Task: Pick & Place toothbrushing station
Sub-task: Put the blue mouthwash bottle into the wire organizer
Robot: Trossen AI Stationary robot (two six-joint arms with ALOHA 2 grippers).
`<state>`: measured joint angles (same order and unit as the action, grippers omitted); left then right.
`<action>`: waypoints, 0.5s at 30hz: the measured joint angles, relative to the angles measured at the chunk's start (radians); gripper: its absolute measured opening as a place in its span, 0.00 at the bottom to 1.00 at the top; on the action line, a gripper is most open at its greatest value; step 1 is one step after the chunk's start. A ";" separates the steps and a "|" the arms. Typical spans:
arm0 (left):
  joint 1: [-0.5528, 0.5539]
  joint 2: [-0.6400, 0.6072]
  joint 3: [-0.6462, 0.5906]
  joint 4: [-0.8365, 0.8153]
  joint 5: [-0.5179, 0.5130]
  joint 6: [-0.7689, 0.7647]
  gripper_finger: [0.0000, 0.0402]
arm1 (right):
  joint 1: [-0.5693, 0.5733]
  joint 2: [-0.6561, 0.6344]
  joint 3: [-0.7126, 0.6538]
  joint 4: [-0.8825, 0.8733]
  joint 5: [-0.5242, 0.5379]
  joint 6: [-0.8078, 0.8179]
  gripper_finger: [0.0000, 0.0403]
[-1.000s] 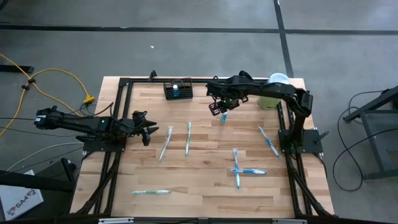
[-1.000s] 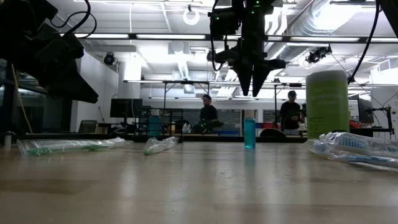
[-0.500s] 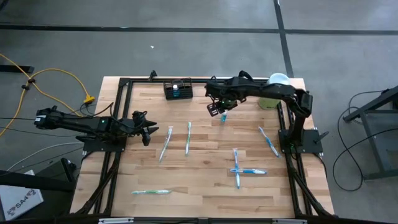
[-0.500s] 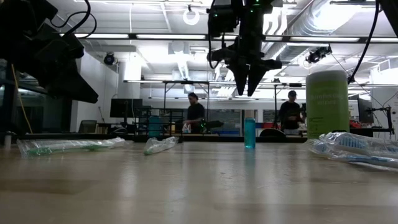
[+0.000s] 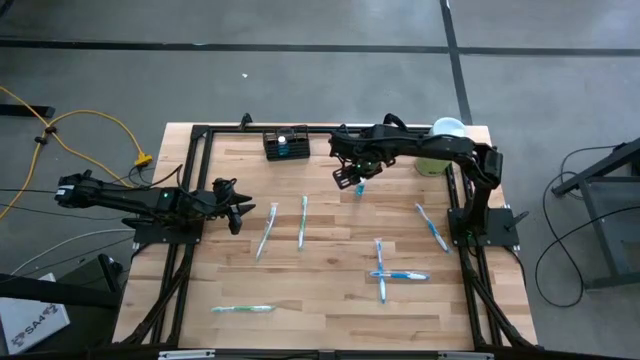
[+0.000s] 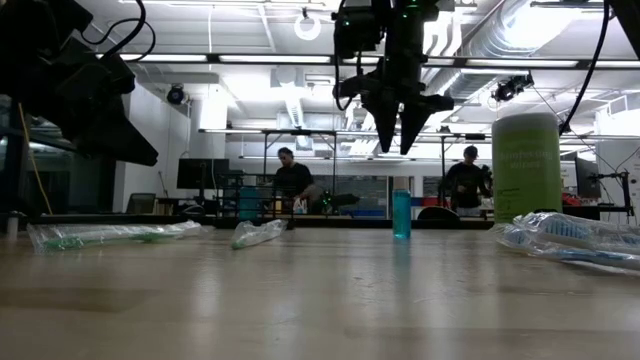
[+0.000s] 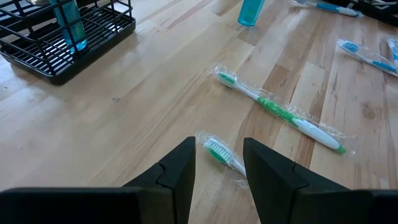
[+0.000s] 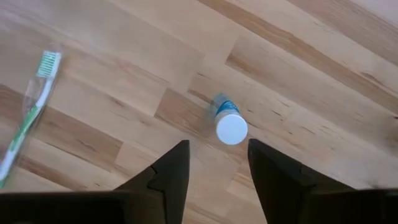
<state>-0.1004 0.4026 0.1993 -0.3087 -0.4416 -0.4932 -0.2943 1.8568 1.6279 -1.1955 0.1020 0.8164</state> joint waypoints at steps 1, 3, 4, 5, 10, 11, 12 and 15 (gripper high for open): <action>0.000 0.000 0.000 0.000 0.000 0.000 0.33 | 0.000 0.000 0.000 -0.001 0.000 0.000 0.40; 0.000 0.000 0.000 0.000 0.000 0.000 0.33 | 0.000 0.000 0.000 -0.003 0.000 0.002 0.41; 0.000 0.000 0.000 0.000 0.000 0.000 0.33 | 0.000 0.000 0.000 -0.003 0.000 0.002 0.41; 0.000 0.000 0.000 0.000 0.000 0.000 0.33 | 0.000 0.000 0.000 -0.003 0.000 0.002 0.42; 0.000 0.000 0.000 0.000 0.000 0.000 0.33 | 0.000 0.000 0.000 -0.014 0.016 0.001 0.41; 0.000 0.000 0.000 0.000 0.000 0.000 0.33 | 0.000 0.003 0.000 -0.020 0.028 0.000 0.41; 0.000 0.000 0.000 0.000 0.000 0.000 0.33 | 0.000 0.010 0.000 -0.027 0.037 0.000 0.41; 0.000 0.000 0.000 0.001 0.000 0.000 0.33 | -0.003 0.031 -0.003 -0.046 0.031 -0.001 0.41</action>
<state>-0.1005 0.4030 0.1993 -0.3082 -0.4416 -0.4931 -0.2969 1.8876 1.6249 -1.2412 0.1326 0.8157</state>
